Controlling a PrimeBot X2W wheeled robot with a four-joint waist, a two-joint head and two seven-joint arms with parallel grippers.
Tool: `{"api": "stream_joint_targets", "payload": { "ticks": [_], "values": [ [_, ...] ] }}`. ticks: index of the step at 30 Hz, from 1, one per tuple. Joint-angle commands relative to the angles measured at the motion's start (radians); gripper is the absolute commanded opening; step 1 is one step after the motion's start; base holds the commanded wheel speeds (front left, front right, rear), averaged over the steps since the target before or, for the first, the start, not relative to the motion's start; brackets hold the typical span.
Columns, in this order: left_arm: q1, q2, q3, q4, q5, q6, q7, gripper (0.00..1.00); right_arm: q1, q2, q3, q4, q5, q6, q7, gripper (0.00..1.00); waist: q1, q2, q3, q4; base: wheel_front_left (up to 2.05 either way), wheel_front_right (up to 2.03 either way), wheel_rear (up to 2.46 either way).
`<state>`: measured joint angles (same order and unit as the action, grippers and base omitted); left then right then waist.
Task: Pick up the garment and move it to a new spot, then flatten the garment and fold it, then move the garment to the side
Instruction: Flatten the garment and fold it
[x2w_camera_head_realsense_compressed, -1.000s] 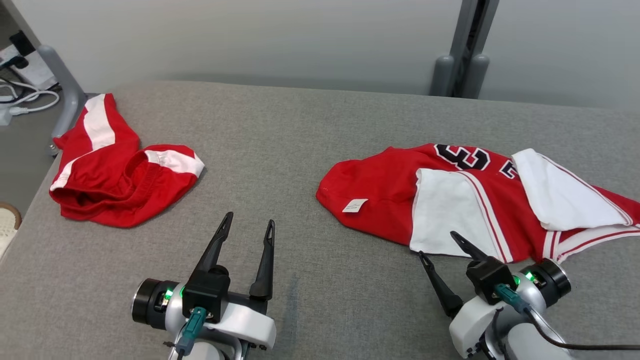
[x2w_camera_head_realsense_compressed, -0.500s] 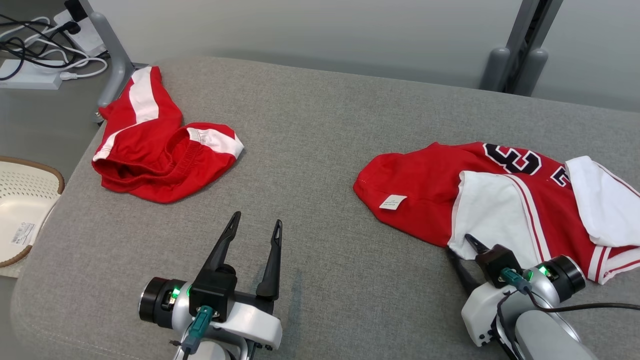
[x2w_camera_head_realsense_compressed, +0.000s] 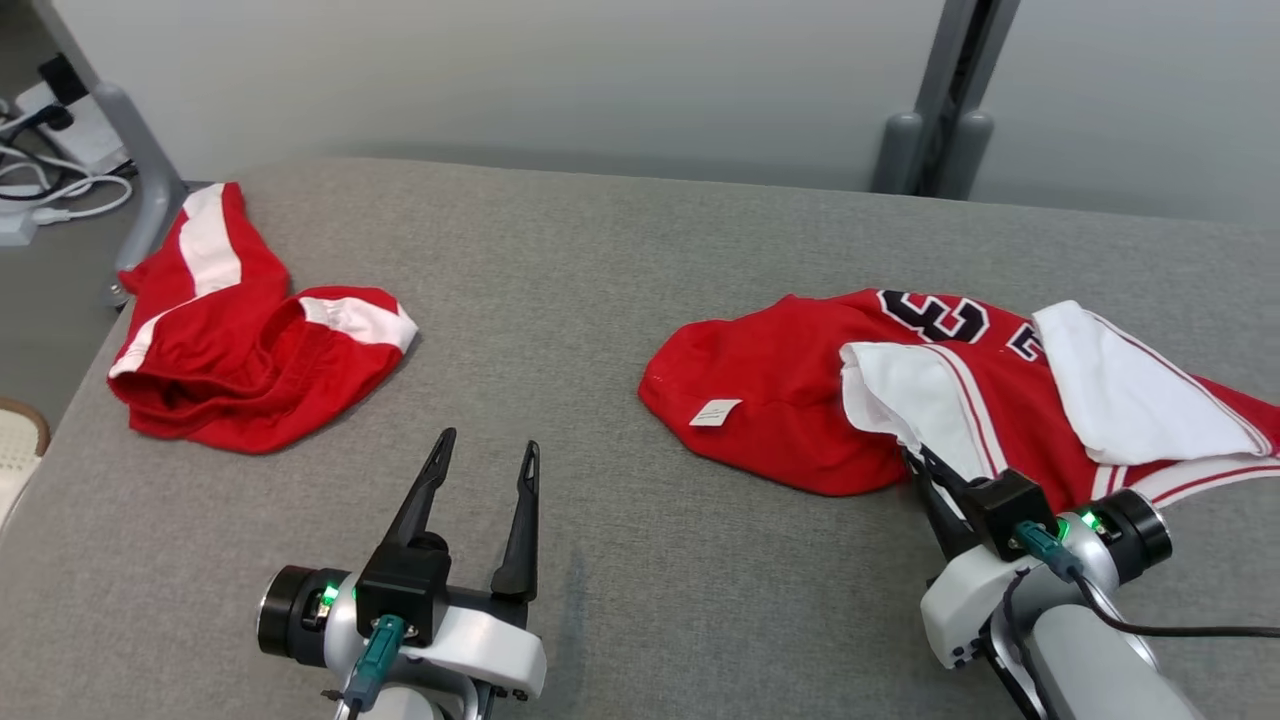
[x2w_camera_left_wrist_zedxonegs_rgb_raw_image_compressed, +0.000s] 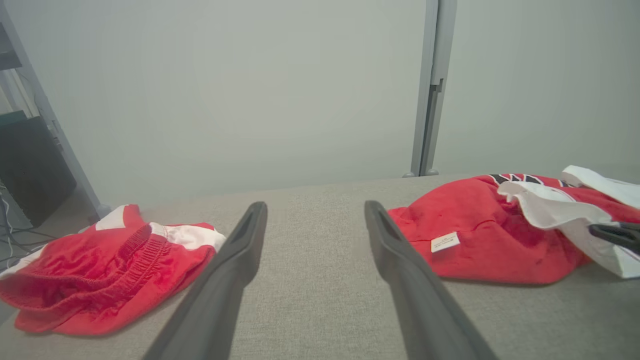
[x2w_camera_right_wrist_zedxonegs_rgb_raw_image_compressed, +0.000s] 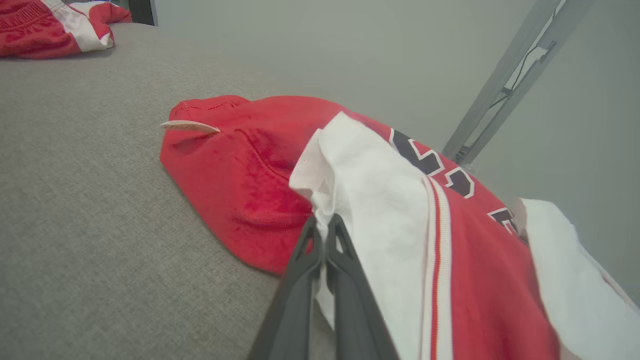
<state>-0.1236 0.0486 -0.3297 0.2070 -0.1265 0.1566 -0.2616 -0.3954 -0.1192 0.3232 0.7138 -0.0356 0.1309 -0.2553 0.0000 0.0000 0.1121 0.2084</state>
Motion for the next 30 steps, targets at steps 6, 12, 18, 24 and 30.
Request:
{"api": "stream_joint_targets", "payload": {
  "ticks": [6, 12, 18, 24, 30],
  "values": [
    [0.012, 0.003, 0.028, -0.008, 0.007, -0.002, -0.004, 1.00, 0.073, -0.092, 0.003, -0.167, 0.008, 0.000, 0.042, 0.00, 0.0000, 0.0000, -0.024, -0.114, 0.00, 0.00, 0.00],
    [0.028, 0.003, 0.050, -0.015, 0.015, 0.000, -0.004, 1.00, 0.189, -0.206, -0.039, -0.404, 0.036, 0.000, 0.162, 0.00, 0.0000, 0.0000, -0.036, -0.196, 0.00, 0.00, 0.00],
    [0.014, 0.004, 0.053, -0.021, 0.007, 0.003, -0.004, 1.00, 0.327, -0.323, -0.168, -0.615, 0.054, 0.000, 0.289, 0.00, 0.0000, 0.0000, -0.037, -0.244, 0.00, 0.00, 0.00],
    [0.007, 0.004, 0.051, -0.019, 0.006, -0.001, -0.004, 1.00, 0.410, -0.367, -0.295, -0.687, 0.044, 0.000, 0.348, 0.00, 0.0000, 0.0000, -0.036, -0.260, 0.00, 0.00, 0.00],
    [0.001, 0.004, 0.046, -0.014, 0.009, -0.005, -0.004, 1.00, 0.486, -0.375, -0.322, -0.640, 0.064, 0.000, 0.372, 0.00, 0.0000, 0.0000, -0.032, -0.259, 0.00, 0.00, 0.00]
  ]
}}
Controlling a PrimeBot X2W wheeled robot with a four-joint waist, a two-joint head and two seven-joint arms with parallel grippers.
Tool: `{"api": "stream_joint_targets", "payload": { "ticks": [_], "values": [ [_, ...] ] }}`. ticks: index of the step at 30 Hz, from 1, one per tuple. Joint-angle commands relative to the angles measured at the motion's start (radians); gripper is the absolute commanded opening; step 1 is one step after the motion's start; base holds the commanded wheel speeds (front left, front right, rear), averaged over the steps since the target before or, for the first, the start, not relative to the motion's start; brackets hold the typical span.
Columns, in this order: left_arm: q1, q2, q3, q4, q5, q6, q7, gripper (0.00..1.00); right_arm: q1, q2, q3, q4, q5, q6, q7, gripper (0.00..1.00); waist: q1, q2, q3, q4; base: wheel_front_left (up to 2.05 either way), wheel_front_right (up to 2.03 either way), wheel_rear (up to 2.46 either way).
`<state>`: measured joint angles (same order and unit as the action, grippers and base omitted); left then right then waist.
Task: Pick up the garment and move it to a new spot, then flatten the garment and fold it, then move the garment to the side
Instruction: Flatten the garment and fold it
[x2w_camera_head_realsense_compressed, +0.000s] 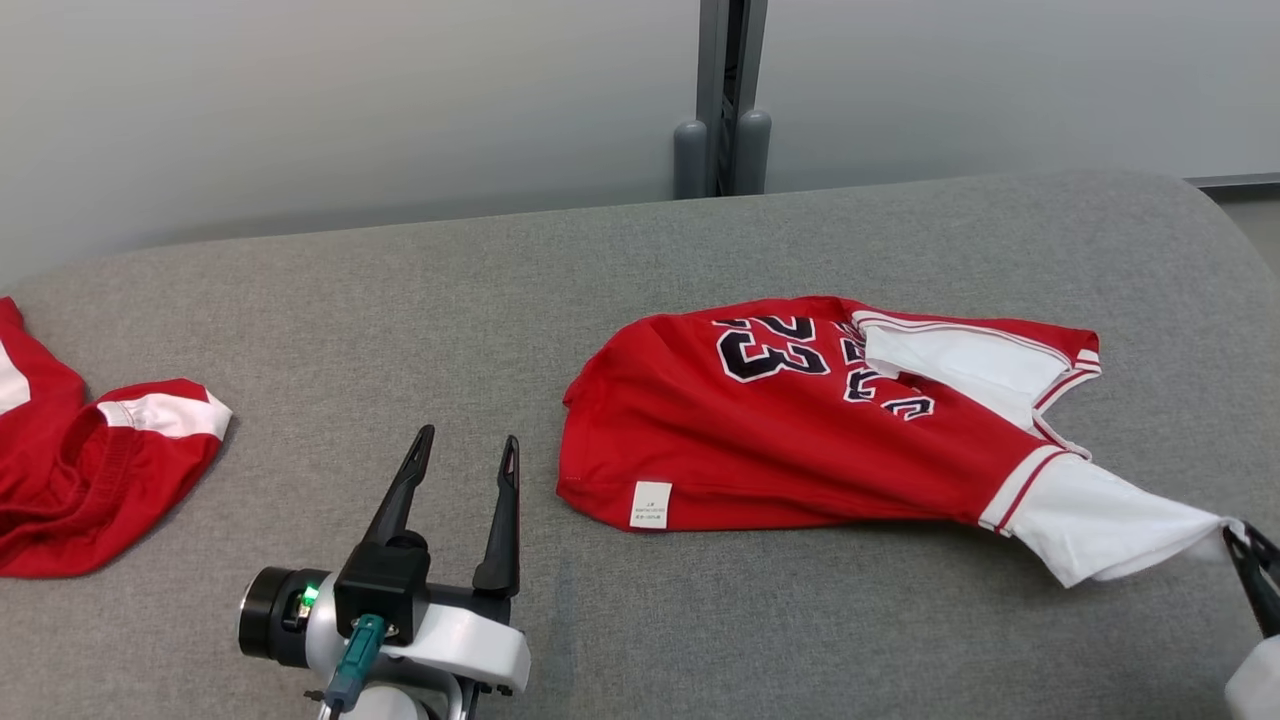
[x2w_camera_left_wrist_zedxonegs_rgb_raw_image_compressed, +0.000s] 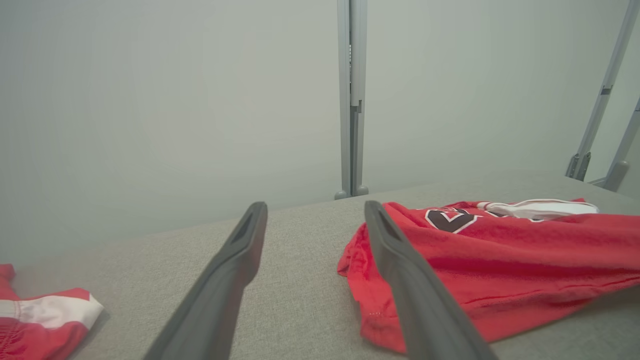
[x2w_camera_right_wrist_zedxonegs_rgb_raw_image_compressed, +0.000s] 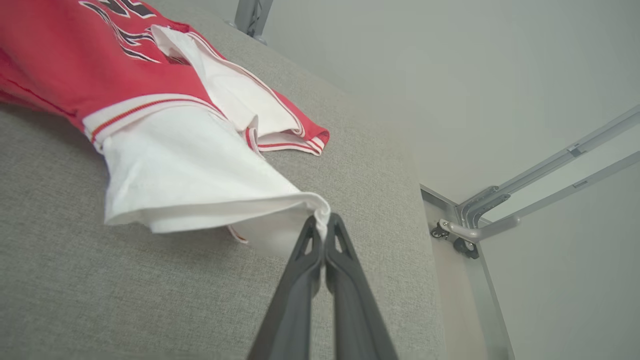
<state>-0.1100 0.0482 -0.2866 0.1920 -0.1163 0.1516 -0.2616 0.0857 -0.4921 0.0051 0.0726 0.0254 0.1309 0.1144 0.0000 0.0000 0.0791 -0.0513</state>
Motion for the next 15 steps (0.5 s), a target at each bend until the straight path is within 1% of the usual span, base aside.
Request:
{"api": "stream_joint_targets", "payload": {
  "ticks": [1, 3, 4, 5, 7, 10, 13, 15],
  "values": [
    [-0.015, 0.004, 0.003, 0.003, 0.001, 0.000, -0.004, 1.00, 0.012, 0.000, 0.002, 0.015, 0.003, 0.000, 0.004, 0.00, 0.0000, 0.0000, 0.002, 0.002, 0.00, 0.00, 0.00],
    [-0.020, 0.004, 0.003, 0.006, 0.004, -0.003, -0.004, 1.00, 0.023, 0.015, 0.014, 0.045, 0.026, 0.000, 0.007, 0.00, 0.0000, 0.0000, 0.006, 0.006, 0.00, 0.00, 0.00],
    [-0.022, 0.004, 0.003, 0.007, 0.007, -0.005, -0.004, 1.00, 0.028, 0.023, 0.027, 0.059, 0.043, 0.000, 0.008, 0.40, 0.0000, 0.0000, 0.008, 0.008, 0.00, 0.00, 0.00],
    [-0.022, 0.004, 0.004, 0.008, 0.008, -0.006, -0.004, 1.00, 0.032, 0.034, 0.029, 0.074, 0.066, 0.000, 0.024, 1.00, 0.0000, 0.0000, 0.009, 0.009, 0.00, 0.00, 0.00],
    [-0.020, 0.004, 0.005, 0.011, 0.011, -0.007, -0.004, 1.00, 0.036, 0.031, 0.043, 0.094, 0.085, 0.000, 0.046, 1.00, 0.0000, 0.0000, 0.010, 0.009, 0.00, 0.00, 0.00],
    [-0.013, 0.004, 0.010, 0.017, 0.018, -0.010, -0.004, 1.00, 0.020, 0.041, 0.033, 0.107, 0.108, 0.000, 0.069, 1.00, 0.0000, 0.0000, 0.011, 0.004, 0.00, 0.00, 0.00],
    [-0.010, 0.004, 0.015, 0.021, 0.024, -0.015, -0.004, 1.00, -0.030, 0.067, -0.024, 0.084, 0.137, 0.000, 0.042, 1.00, 0.0000, 0.0000, 0.010, -0.004, 0.00, 0.00, 0.00],
    [-0.014, 0.004, 0.016, 0.021, 0.027, -0.016, -0.004, 1.00, -0.064, 0.096, -0.069, 0.062, 0.143, 0.000, 0.016, 1.00, 0.0000, 0.0000, 0.011, -0.008, 0.00, 0.00, 0.00]
  ]
}}
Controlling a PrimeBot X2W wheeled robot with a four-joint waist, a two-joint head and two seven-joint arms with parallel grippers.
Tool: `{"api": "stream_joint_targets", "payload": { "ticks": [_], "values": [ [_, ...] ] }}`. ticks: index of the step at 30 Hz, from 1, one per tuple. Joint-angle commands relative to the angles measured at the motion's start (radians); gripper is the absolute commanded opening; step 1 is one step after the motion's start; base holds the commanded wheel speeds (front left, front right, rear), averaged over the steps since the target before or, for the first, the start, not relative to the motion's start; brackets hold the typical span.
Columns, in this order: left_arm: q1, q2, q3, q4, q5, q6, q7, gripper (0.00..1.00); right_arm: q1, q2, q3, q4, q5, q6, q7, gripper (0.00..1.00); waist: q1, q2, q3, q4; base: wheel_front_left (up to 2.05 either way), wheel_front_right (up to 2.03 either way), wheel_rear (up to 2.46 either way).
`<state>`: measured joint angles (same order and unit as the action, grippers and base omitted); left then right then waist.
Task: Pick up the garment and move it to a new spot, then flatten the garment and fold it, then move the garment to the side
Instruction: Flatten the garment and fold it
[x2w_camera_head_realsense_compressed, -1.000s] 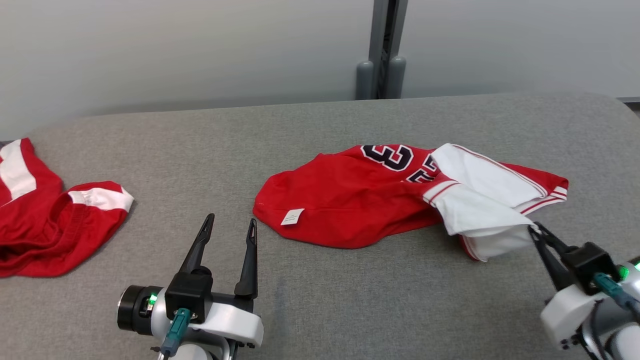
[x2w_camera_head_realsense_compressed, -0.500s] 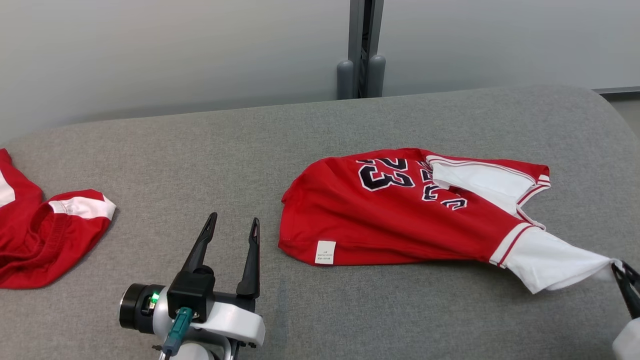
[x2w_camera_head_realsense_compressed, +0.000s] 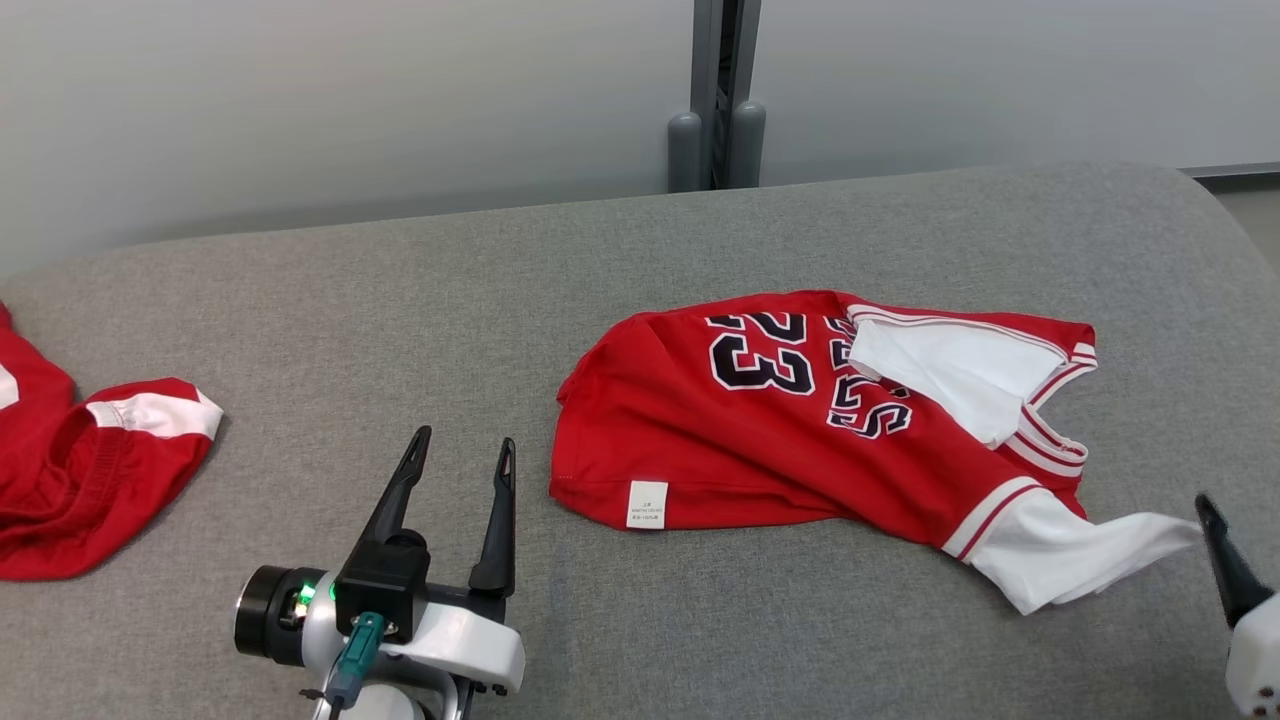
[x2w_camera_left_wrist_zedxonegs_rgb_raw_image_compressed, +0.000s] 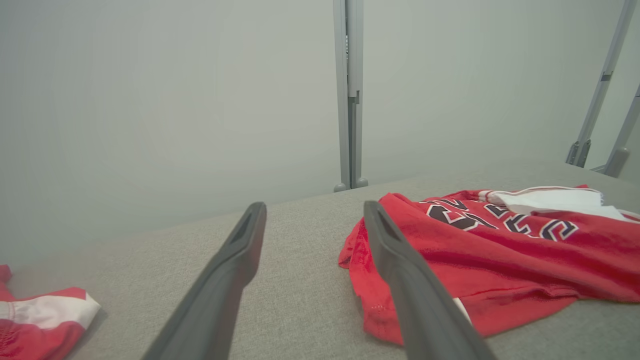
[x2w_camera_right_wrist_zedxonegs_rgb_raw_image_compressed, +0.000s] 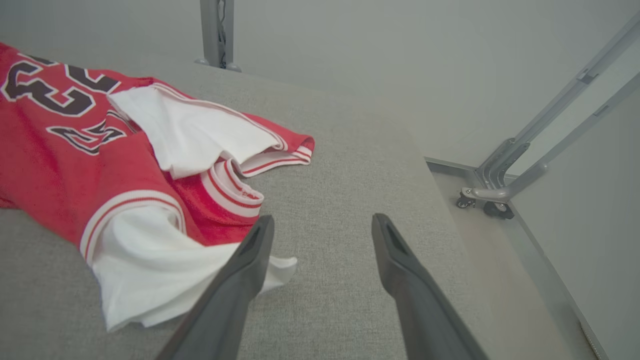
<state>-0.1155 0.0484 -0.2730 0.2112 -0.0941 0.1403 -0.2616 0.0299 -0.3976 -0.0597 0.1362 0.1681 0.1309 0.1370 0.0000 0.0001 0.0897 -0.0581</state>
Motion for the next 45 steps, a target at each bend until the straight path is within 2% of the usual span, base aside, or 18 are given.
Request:
{"api": "stream_joint_targets", "payload": {
  "ticks": [1, 9, 17, 24, 31, 34, 42, 43, 44, 45],
  "values": [
    [-0.012, 0.004, 0.004, 0.001, 0.006, -0.005, -0.004, 1.00, -0.026, 0.018, -0.025, -0.017, 0.001, 0.000, -0.024, 1.00, 0.0000, -0.0001, 0.001, -0.003, 0.00, 0.00, 0.00],
    [-0.020, 0.004, -0.003, -0.005, 0.009, -0.006, -0.004, 1.00, -0.125, 0.154, -0.111, -0.089, 0.034, 0.000, -0.144, 1.00, 0.0000, -0.0001, 0.012, -0.014, 0.00, 0.00, 0.00],
    [-0.024, 0.004, -0.006, 0.005, 0.000, -0.009, -0.004, 1.00, -0.105, 0.245, -0.083, -0.033, 0.013, 0.000, -0.220, 1.00, 0.0000, -0.0001, 0.024, -0.028, 0.00, 0.00, 0.00],
    [-0.045, 0.004, -0.011, 0.042, 0.020, -0.029, -0.004, 1.00, -0.114, 0.269, -0.058, 0.007, -0.005, 0.000, -0.254, 1.00, 0.0000, -0.0001, 0.040, -0.055, 0.00, 0.00, 0.00],
    [-0.116, 0.005, -0.026, 0.274, -0.007, -0.073, 0.005, 1.00, -0.124, 0.273, -0.051, 0.031, -0.007, 0.000, -0.272, 1.00, 0.0000, -0.0001, 0.068, -0.099, 0.00, 0.00, 0.00],
    [-0.159, 0.005, -0.026, 0.361, -0.019, -0.072, 0.010, 1.00, -0.122, 0.275, -0.052, 0.041, -0.007, 0.000, -0.280, 1.00, 0.0000, -0.0001, 0.077, -0.112, 0.00, 0.00, 0.00],
    [-0.220, 0.005, -0.050, 0.455, -0.099, -0.094, 0.003, 1.00, -0.123, 0.279, -0.050, 0.069, -0.016, 0.000, -0.298, 1.00, 0.0000, -0.0001, 0.089, -0.127, 0.00, 0.00, 0.00],
    [-0.226, 0.005, -0.056, 0.460, -0.110, -0.095, 0.002, 0.83, -0.124, 0.278, -0.050, 0.073, -0.017, 0.000, -0.301, 1.00, 0.0000, -0.0001, 0.089, -0.126, 0.00, 0.00, 0.00],
    [-0.230, 0.004, -0.063, 0.463, -0.118, -0.096, 0.002, 0.49, -0.125, 0.277, -0.051, 0.077, -0.021, 0.000, -0.302, 1.00, 0.0000, -0.0001, 0.089, -0.126, 0.00, 0.00, 0.00],
    [-0.233, 0.004, -0.070, 0.467, -0.125, -0.098, 0.001, 0.05, -0.126, 0.278, -0.052, 0.081, -0.024, 0.000, -0.303, 1.00, 0.0000, -0.0001, 0.090, -0.125, 0.00, 0.00, 0.00]
  ]
}}
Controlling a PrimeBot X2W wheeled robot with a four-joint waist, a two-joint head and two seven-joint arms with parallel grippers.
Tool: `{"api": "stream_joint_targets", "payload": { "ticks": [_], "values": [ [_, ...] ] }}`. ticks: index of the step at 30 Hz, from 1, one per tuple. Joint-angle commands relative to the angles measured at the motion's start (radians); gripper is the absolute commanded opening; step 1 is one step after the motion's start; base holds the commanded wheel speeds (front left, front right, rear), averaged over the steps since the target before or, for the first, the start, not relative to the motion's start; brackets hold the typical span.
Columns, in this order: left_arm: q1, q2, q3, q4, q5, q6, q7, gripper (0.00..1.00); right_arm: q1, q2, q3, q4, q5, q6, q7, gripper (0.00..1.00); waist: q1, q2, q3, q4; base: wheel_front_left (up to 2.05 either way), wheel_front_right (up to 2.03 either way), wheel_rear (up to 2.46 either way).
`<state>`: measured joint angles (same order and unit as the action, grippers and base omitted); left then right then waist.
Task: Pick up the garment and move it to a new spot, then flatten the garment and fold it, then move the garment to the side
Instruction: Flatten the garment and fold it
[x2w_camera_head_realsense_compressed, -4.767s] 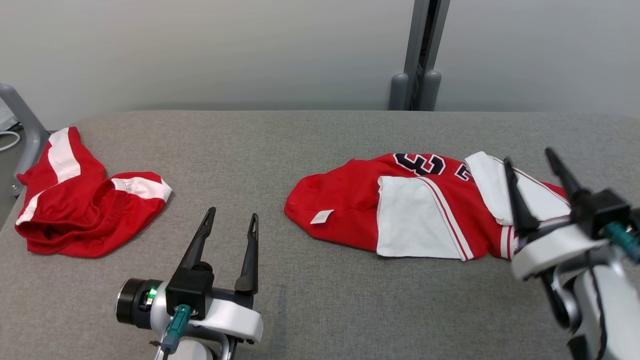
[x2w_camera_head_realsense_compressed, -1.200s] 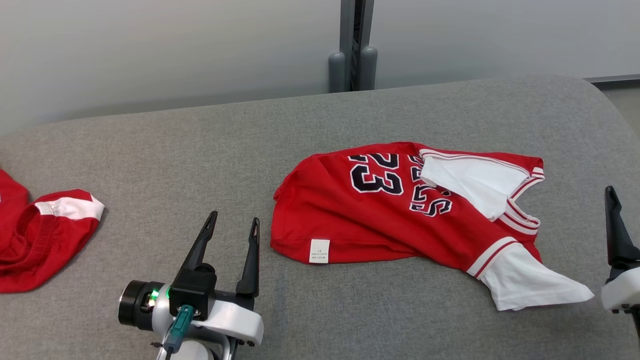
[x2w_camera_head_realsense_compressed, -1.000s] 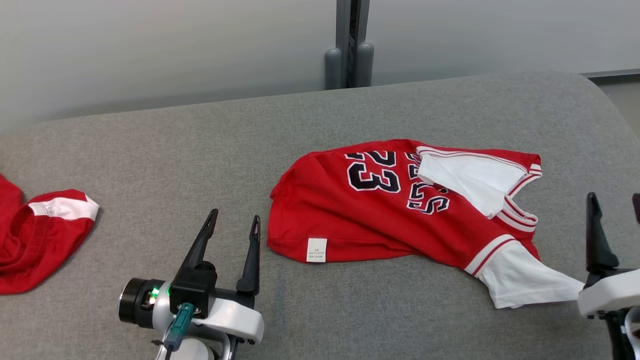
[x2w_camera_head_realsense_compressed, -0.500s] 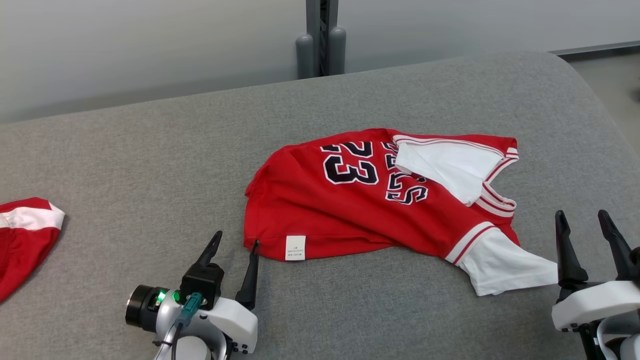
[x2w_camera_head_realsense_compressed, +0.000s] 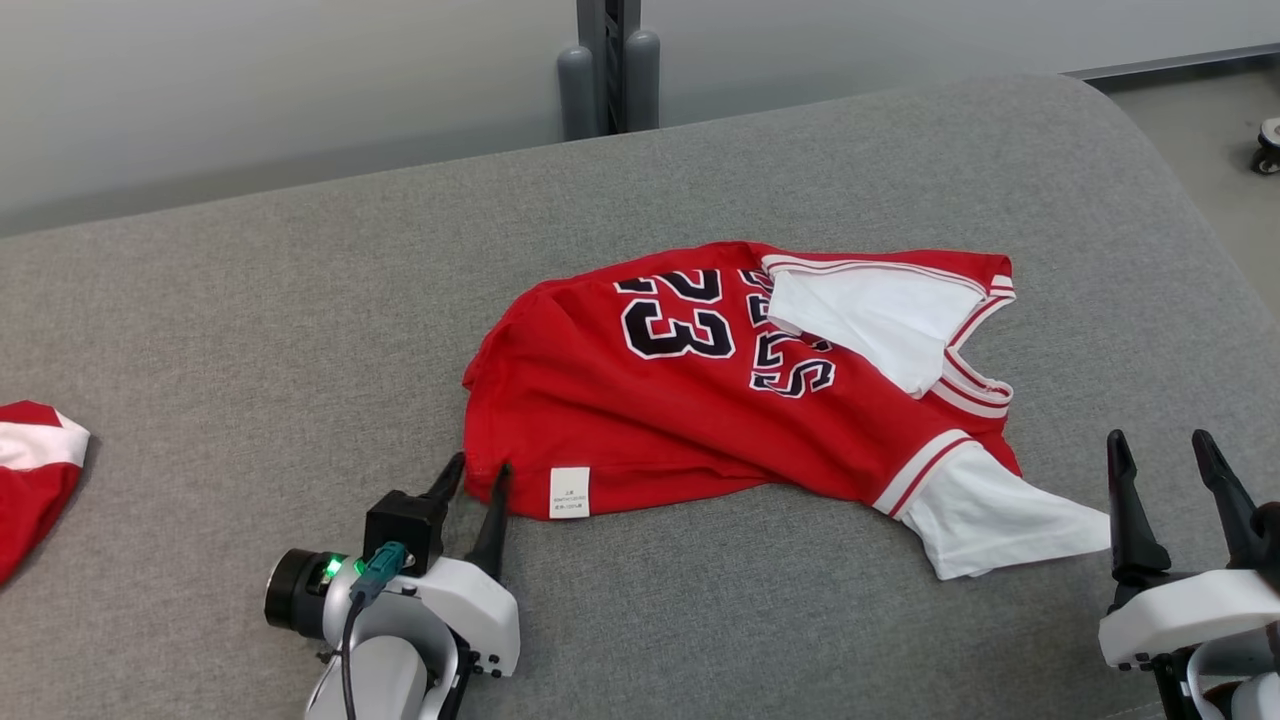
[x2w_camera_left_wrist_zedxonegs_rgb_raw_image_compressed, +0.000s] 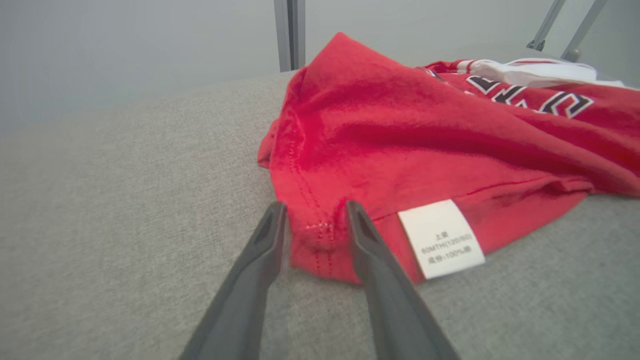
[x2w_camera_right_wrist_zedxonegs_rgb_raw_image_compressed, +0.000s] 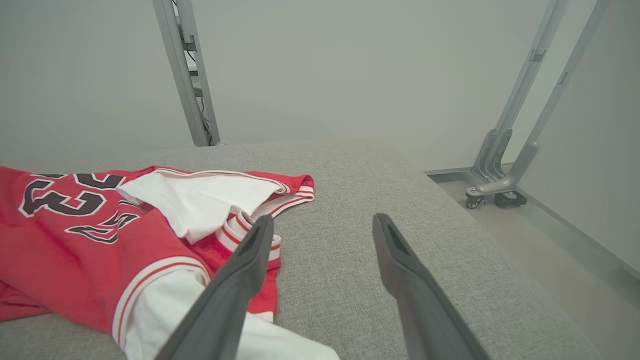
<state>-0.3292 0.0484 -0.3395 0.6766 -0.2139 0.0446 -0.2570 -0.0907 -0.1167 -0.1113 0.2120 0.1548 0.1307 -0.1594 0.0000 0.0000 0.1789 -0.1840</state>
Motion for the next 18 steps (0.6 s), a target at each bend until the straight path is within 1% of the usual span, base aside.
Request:
{"api": "stream_joint_targets", "payload": {
  "ticks": [1, 9, 15, 18],
  "values": [
    [-0.021, 0.004, -0.010, 0.006, -0.010, -0.003, -0.004, 0.00, -0.006, -0.003, -0.002, 0.008, -0.010, 0.000, -0.009, 1.00, 0.0000, 0.0000, 0.001, 0.002, 0.00, 0.00, 0.00],
    [-0.032, 0.004, -0.021, -0.009, -0.043, 0.006, -0.008, 0.00, -0.016, 0.000, -0.021, 0.031, -0.021, 0.000, -0.019, 1.00, 0.0000, 0.0000, -0.001, 0.015, 0.00, 0.00, 0.00],
    [0.014, 0.006, 0.015, -0.134, -0.030, 0.020, -0.008, 0.00, -0.021, 0.018, -0.068, 0.053, -0.008, 0.000, -0.015, 1.00, 0.0000, 0.0000, -0.004, 0.024, 0.00, 0.00, 0.00],
    [0.039, 0.008, 0.028, -0.180, -0.020, 0.025, -0.008, 0.00, -0.019, 0.032, -0.101, 0.089, 0.005, 0.000, 0.015, 1.00, 0.0000, 0.0000, -0.006, 0.030, 0.00, 0.00, 0.00]
  ]
}}
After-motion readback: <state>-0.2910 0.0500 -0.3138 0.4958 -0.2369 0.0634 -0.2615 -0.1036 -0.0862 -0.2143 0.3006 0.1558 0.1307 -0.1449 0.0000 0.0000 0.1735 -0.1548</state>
